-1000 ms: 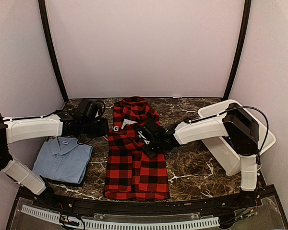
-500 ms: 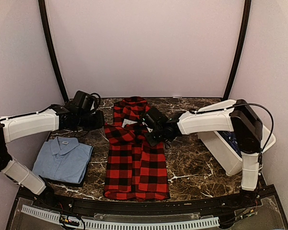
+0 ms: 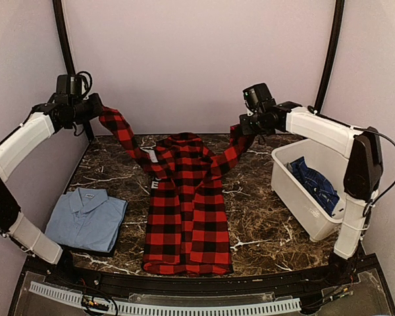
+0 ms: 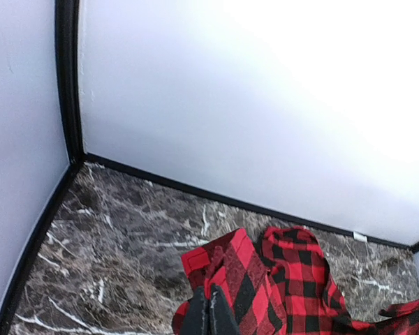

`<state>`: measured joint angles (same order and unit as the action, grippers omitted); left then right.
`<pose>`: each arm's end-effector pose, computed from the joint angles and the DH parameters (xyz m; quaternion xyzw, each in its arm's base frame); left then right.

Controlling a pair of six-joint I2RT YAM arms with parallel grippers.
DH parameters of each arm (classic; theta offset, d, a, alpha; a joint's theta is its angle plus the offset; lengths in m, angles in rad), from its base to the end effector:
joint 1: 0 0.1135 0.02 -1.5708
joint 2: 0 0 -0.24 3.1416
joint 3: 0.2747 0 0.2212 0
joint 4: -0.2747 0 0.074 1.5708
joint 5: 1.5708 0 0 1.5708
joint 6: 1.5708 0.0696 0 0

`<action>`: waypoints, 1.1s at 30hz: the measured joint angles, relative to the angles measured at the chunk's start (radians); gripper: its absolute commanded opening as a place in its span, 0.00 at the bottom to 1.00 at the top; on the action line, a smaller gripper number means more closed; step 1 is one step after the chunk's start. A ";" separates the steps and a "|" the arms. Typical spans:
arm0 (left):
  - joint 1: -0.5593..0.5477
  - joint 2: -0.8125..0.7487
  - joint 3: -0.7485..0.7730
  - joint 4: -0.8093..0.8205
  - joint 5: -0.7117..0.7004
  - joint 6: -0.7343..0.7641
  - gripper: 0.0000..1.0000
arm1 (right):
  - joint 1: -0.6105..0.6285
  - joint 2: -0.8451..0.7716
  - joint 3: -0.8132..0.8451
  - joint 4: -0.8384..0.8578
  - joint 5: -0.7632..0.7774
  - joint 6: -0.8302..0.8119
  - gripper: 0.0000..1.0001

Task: Fold and stack the long sleeve shirts
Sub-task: Flatten out the square-folded shirt at the center of the board.

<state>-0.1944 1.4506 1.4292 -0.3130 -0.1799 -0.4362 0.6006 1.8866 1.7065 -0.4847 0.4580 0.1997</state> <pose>0.3360 -0.0535 0.3604 -0.1496 0.7994 -0.1094 0.5715 0.3656 0.2132 0.2784 -0.0770 0.8779 -0.0219 0.4721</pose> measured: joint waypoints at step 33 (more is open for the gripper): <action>0.281 0.563 0.579 -0.183 0.092 0.071 0.15 | -0.355 0.243 0.404 -0.182 -0.190 -0.016 0.61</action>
<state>0.0868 2.0132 2.0079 -0.4961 -0.0883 -0.3653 0.2455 2.1300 2.1105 -0.6666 0.2684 0.1837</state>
